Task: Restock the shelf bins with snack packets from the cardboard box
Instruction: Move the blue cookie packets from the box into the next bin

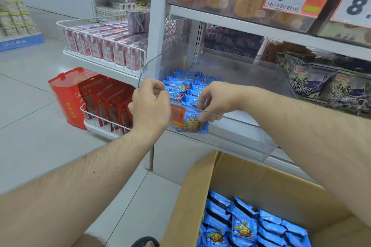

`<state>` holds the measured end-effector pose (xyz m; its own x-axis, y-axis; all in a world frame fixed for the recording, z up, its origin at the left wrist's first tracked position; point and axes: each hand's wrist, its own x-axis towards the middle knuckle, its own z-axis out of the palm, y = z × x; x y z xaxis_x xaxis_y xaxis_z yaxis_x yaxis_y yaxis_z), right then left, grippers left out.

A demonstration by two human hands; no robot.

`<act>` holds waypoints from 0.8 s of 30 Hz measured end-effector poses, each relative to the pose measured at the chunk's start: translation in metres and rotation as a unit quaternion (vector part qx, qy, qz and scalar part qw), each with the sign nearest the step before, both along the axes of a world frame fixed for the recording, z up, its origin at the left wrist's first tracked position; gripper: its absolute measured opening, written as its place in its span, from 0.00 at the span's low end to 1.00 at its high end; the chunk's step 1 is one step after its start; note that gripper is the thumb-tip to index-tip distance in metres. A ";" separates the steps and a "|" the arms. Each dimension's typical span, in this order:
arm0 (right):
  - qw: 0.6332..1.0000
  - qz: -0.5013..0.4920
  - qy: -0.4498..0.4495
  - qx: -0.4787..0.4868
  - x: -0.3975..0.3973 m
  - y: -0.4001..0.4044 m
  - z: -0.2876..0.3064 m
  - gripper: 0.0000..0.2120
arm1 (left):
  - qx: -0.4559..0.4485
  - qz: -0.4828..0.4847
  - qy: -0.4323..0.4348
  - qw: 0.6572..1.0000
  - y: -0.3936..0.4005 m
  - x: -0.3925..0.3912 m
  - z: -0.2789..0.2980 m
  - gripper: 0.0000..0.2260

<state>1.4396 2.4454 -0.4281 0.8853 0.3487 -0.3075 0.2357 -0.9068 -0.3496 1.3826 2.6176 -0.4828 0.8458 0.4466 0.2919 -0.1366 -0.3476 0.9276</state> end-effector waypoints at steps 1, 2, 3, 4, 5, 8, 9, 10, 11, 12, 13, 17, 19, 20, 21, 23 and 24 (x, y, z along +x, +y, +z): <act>0.999 -0.019 0.022 0.044 0.000 -0.003 -0.001 0.15 | 0.017 0.003 0.002 1.000 -0.001 0.000 0.000 0.05; 0.995 -0.036 0.036 0.081 -0.002 -0.004 -0.002 0.15 | 0.034 0.006 0.005 0.999 -0.002 -0.001 0.001 0.05; 0.992 -0.051 0.045 0.109 -0.004 -0.005 -0.004 0.15 | 0.047 0.008 0.005 0.999 -0.004 -0.003 0.002 0.05; 0.988 -0.069 0.050 0.131 -0.006 -0.006 -0.005 0.16 | 0.058 0.006 0.004 0.998 -0.006 -0.005 0.003 0.05; 0.983 -0.094 0.053 0.151 -0.007 -0.008 -0.006 0.17 | 0.067 0.002 0.003 0.998 -0.008 -0.006 0.003 0.05; 0.964 -0.194 0.104 0.152 -0.005 -0.018 -0.004 0.22 | 0.083 -0.005 0.005 0.997 -0.012 -0.007 0.002 0.06; 0.960 -0.210 0.140 0.121 -0.005 -0.022 -0.004 0.25 | 0.085 -0.007 0.004 0.996 -0.012 -0.008 0.001 0.06; 0.957 -0.211 0.179 0.092 -0.006 -0.024 -0.007 0.26 | 0.088 -0.009 0.002 0.996 -0.013 -0.007 0.001 0.06; 0.952 -0.204 0.214 0.080 -0.006 -0.026 -0.011 0.26 | 0.090 -0.011 0.000 0.996 -0.015 -0.007 0.001 0.06; 0.948 -0.193 0.238 0.089 -0.004 -0.027 -0.017 0.25 | 0.090 -0.015 0.002 0.996 -0.016 -0.008 0.001 0.06; 0.944 -0.182 0.253 0.109 -0.003 -0.027 -0.022 0.23 | 0.090 -0.020 0.005 0.996 -0.018 -0.008 0.000 0.07; 0.935 -0.157 0.276 0.158 0.000 -0.022 -0.031 0.13 | 0.123 -0.044 -0.007 0.991 -0.025 -0.010 -0.003 0.07; 0.936 -0.154 0.277 0.152 0.001 -0.024 -0.030 0.13 | 0.124 -0.046 -0.006 0.991 -0.027 -0.010 -0.001 0.07; 0.936 -0.155 0.278 0.149 0.000 -0.026 -0.029 0.15 | 0.119 -0.043 -0.005 0.992 -0.027 -0.010 0.001 0.07; 0.938 -0.155 0.277 0.142 0.000 -0.028 -0.026 0.17 | 0.113 -0.039 -0.005 0.993 -0.028 -0.010 0.002 0.07; 0.945 -0.160 0.259 0.119 -0.005 -0.029 -0.018 0.14 | 0.115 -0.032 -0.015 0.993 -0.029 -0.011 0.003 0.07; 0.951 -0.169 0.235 0.110 -0.008 -0.029 -0.012 0.13 | 0.126 -0.033 -0.034 0.991 -0.030 -0.012 0.003 0.07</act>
